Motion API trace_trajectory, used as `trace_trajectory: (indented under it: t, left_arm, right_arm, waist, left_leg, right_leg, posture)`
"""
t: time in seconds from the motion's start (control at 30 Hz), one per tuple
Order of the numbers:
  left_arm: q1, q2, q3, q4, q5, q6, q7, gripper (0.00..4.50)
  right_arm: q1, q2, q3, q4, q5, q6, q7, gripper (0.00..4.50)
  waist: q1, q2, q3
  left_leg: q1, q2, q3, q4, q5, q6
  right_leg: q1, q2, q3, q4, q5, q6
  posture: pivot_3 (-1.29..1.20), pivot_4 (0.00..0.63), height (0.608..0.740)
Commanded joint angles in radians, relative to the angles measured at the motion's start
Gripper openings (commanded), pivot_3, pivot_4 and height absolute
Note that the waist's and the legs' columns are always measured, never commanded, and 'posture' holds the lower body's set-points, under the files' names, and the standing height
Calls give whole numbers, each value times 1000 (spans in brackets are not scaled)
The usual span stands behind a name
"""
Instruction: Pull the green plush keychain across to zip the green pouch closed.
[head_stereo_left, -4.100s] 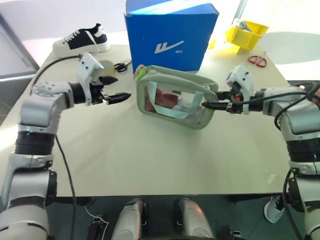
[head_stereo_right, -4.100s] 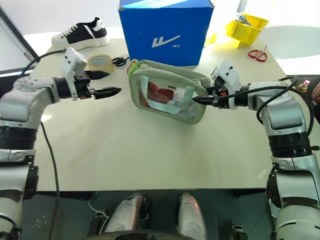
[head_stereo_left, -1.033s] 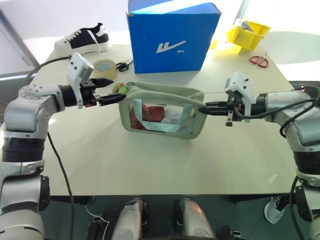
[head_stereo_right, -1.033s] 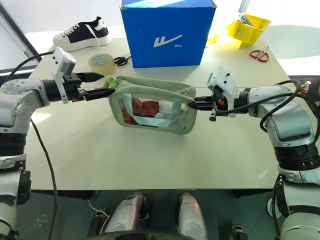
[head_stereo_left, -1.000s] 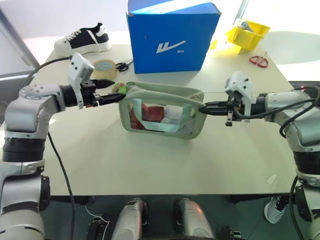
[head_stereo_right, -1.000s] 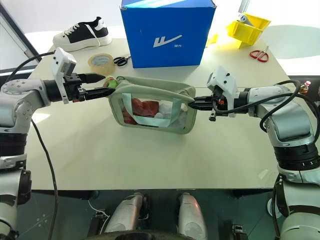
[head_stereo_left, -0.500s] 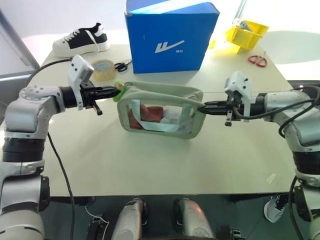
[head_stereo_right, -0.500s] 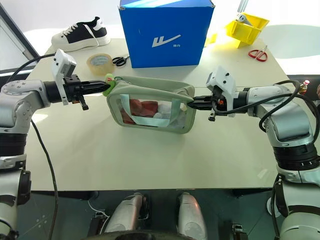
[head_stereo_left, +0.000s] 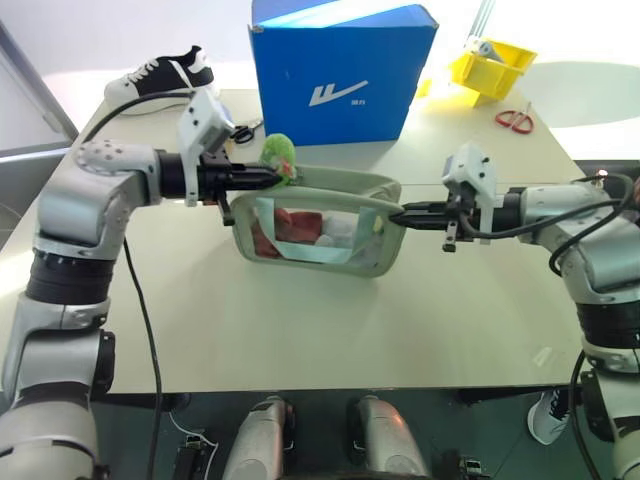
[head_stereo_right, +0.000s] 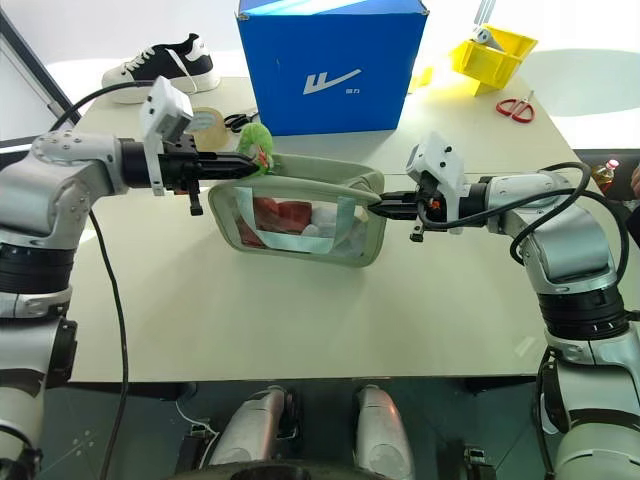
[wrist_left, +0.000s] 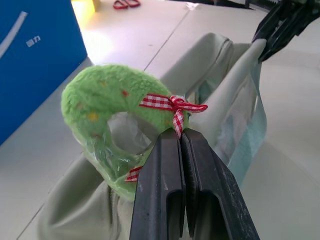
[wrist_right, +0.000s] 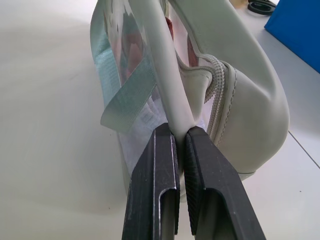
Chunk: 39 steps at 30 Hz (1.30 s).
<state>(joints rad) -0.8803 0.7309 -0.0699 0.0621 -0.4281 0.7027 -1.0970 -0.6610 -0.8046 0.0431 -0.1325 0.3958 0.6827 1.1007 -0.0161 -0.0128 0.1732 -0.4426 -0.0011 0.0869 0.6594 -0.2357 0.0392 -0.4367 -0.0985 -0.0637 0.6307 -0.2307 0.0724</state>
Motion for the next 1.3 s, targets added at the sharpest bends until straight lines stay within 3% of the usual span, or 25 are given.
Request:
trace_trajectory:
  t: [0.03, 0.2, 0.47, 0.6, 0.73, 0.93, 1.0, 1.13, 1.3]
  left_arm:
    - [-38, 11, 30, 15, 5, -9, 8, 1871]
    - [-55, 52, 58, 12, -5, 18, 4, 4322]
    - [29, 144, 139, -35, -54, 50, -20, 4322]
    - [106, 136, 128, -57, -28, 15, 1, 4322]
    - [149, 59, 124, -64, -27, 7, 69, 4322]
    - [164, 43, 128, -86, -40, 16, 74, 1539]
    - [166, 50, 130, -91, -41, 21, 70, 101]
    - [173, 66, 117, -96, -34, 13, 54, 34]
    - [187, 69, 115, -115, -41, 9, 50, 29]
  right_arm:
    - [-12, 1, -8, -30, 11, -7, -6, 0]
    - [-12, 1, -5, -29, 11, -7, -10, 0]
    - [-12, -4, -3, -28, 12, -10, -5, 0]
    - [-15, -2, 1, -27, 12, -9, -4, 0]
    - [-20, -5, 2, -30, 13, -3, -2, 0]
    - [-22, -8, 3, -30, 14, 0, -1, 0]
    - [-24, -9, 3, -28, 11, -1, -3, 0]
    - [-142, 31, 6, 30, 49, 49, 9, 0]
    - [-282, 30, -8, 155, 76, 82, 78, 2037]
  waist:
    - [1, 0, 0]
    - [2, 0, 0]
    - [2, 0, 0]
    - [3, 0, 0]
    - [6, 0, 0]
    - [3, 0, 0]
    - [3, 0, 0]
    - [-2, 0, 0]
    - [2, 1, 1]
  left_leg:
    - [0, 0, 0, 0, 0, 0]
    - [0, 0, 0, 1, 0, 0]
    - [0, 0, 0, 1, 0, 0]
    - [0, 0, 0, 2, 0, 0]
    - [0, 0, 0, 2, 0, 0]
    - [0, 0, 0, 2, -1, 1]
    - [0, 0, 0, 2, -1, 0]
    - [0, 0, 0, 2, -1, -1]
    - [-1, 0, 0, 1, -1, -1]
  right_leg:
    - [0, 0, 0, 0, 0, 0]
    - [1, 0, 0, 0, 0, 0]
    - [1, 1, 0, 0, 0, 0]
    - [1, 0, 0, 0, 0, 0]
    - [1, 0, 0, 0, 0, 0]
    - [1, -1, 0, 0, 0, 0]
    - [1, -1, 0, 0, 0, 0]
    - [0, -1, 0, 0, 0, 0]
    - [-1, -2, 0, 0, 0, -1]
  posture:
    - [0, 150, 740]
    - [0, 150, 740]
    - [0, 150, 740]
    - [0, 150, 740]
    - [0, 150, 740]
    - [0, 150, 740]
    - [0, 150, 740]
    - [0, 150, 740]
    - [0, 150, 740]
